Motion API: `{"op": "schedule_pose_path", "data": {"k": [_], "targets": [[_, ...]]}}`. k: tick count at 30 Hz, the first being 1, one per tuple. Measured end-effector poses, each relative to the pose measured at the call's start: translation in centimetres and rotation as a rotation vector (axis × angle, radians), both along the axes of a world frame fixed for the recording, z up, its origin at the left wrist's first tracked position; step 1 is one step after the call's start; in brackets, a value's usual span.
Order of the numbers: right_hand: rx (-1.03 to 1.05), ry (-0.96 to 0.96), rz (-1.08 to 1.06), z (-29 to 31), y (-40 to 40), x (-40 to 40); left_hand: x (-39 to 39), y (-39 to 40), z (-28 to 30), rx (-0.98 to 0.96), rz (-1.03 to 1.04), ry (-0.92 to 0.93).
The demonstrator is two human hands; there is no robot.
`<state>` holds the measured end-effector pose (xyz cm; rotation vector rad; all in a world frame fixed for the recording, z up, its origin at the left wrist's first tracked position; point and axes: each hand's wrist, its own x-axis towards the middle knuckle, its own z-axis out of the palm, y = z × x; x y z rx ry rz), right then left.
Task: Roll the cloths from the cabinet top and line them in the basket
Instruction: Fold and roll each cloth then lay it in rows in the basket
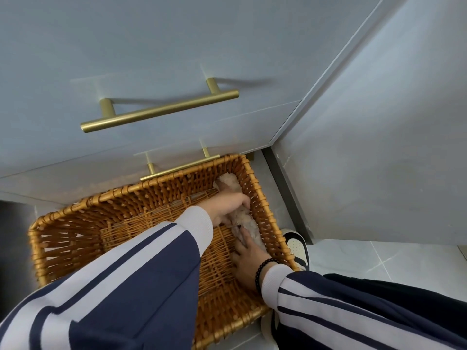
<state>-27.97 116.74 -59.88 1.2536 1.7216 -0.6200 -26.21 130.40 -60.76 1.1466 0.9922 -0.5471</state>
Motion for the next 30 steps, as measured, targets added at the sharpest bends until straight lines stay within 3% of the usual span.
{"op": "schedule_pose_path", "data": {"k": [6,10,18,25,30], "targets": [[-0.015,0.013,-0.026,-0.2,0.7,-0.2,0.8,0.0,0.4,0.1,-0.081,0.086],[0.059,0.094,-0.073,0.6,0.5,-0.5,1.5,-0.3,-0.4,0.173,-0.022,0.172],[0.226,0.286,-0.208,0.1,-0.4,-1.1,0.0,0.3,2.6,0.23,-0.006,0.133],[0.325,0.452,-0.89,4.4,1.7,1.5,-3.2,1.6,6.3,0.309,-0.025,0.12],[0.471,0.485,-1.159,10.1,1.6,4.6,-5.9,1.9,10.4,0.378,-0.033,0.099]]}}
